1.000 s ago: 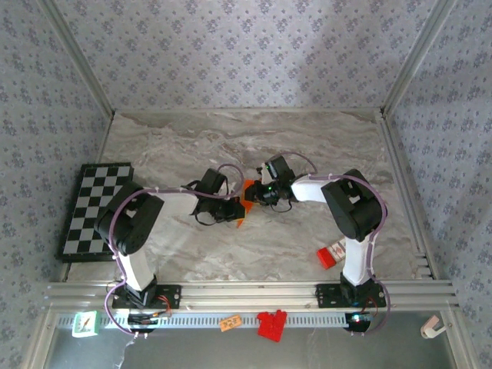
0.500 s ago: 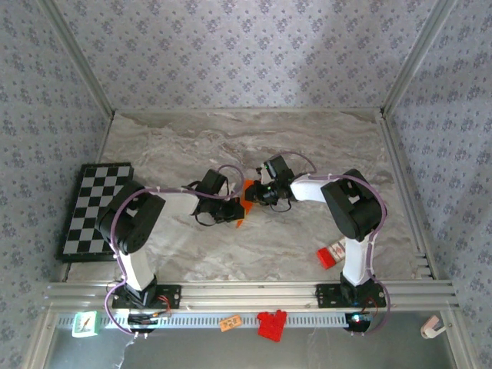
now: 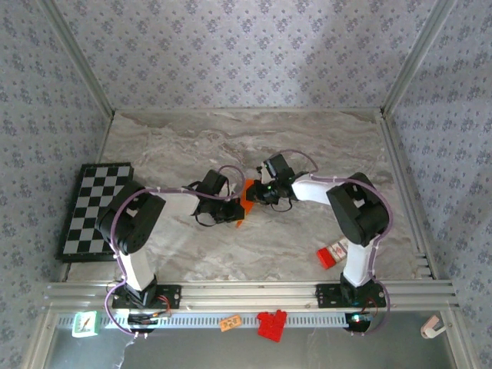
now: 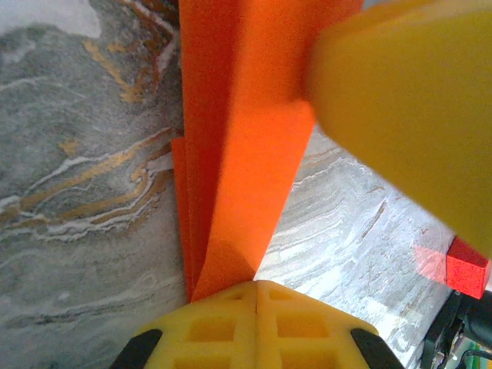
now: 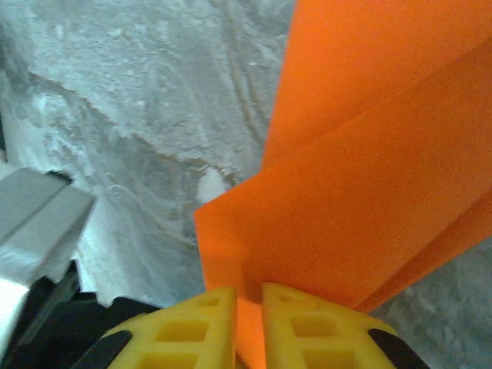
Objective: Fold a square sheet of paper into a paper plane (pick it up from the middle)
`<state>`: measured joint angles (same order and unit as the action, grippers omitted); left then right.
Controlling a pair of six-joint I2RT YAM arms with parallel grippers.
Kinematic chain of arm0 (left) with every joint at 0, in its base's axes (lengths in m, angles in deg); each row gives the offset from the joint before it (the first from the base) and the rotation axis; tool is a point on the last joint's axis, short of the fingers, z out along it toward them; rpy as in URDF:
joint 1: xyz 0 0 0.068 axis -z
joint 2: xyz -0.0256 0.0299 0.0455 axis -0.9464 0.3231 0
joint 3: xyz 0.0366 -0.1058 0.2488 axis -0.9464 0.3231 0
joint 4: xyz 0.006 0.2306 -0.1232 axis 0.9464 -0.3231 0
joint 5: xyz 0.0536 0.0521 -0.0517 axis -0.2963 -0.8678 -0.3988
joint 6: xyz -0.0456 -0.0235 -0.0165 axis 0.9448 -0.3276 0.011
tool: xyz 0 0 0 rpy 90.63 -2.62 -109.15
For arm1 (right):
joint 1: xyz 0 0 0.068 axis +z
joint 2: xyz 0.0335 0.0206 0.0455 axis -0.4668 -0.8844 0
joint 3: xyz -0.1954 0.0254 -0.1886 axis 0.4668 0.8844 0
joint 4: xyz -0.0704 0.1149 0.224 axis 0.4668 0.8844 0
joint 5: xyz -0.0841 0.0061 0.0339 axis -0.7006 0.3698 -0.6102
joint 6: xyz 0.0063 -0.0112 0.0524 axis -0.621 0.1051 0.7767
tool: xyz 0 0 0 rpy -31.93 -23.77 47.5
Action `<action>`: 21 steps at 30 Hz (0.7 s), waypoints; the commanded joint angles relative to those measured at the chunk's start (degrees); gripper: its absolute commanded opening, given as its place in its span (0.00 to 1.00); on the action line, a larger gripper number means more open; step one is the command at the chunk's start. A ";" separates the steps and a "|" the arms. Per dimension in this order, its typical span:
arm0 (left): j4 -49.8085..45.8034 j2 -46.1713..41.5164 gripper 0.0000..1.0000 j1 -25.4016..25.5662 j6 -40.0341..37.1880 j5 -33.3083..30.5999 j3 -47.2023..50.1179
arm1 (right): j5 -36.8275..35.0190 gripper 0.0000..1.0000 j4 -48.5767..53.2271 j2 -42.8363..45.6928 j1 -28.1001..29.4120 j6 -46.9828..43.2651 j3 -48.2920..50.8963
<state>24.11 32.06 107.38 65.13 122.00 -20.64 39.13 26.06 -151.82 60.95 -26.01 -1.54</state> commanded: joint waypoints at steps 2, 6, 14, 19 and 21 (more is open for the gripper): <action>-3.94 0.97 0.02 0.51 -1.21 -2.00 -0.25 | -0.61 0.15 3.27 3.20 0.96 -0.36 -0.16; -3.85 0.80 0.02 0.51 -1.31 -1.87 -0.22 | -1.05 0.13 3.79 2.17 1.49 0.09 -0.06; -2.91 -0.33 0.02 0.45 -1.04 -1.45 0.15 | -1.52 0.12 4.53 -1.86 2.26 0.48 -1.20; -2.15 -1.89 0.03 0.42 -0.38 -0.22 -0.20 | -3.66 0.12 7.30 -3.42 2.29 -0.13 -1.91; -1.92 -3.03 0.04 0.43 0.08 -0.02 -0.51 | -4.10 0.12 7.80 -3.73 2.29 -0.22 -1.91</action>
<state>23.87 31.49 107.55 65.06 121.80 -20.71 37.57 30.21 -154.07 62.87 -25.99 -2.11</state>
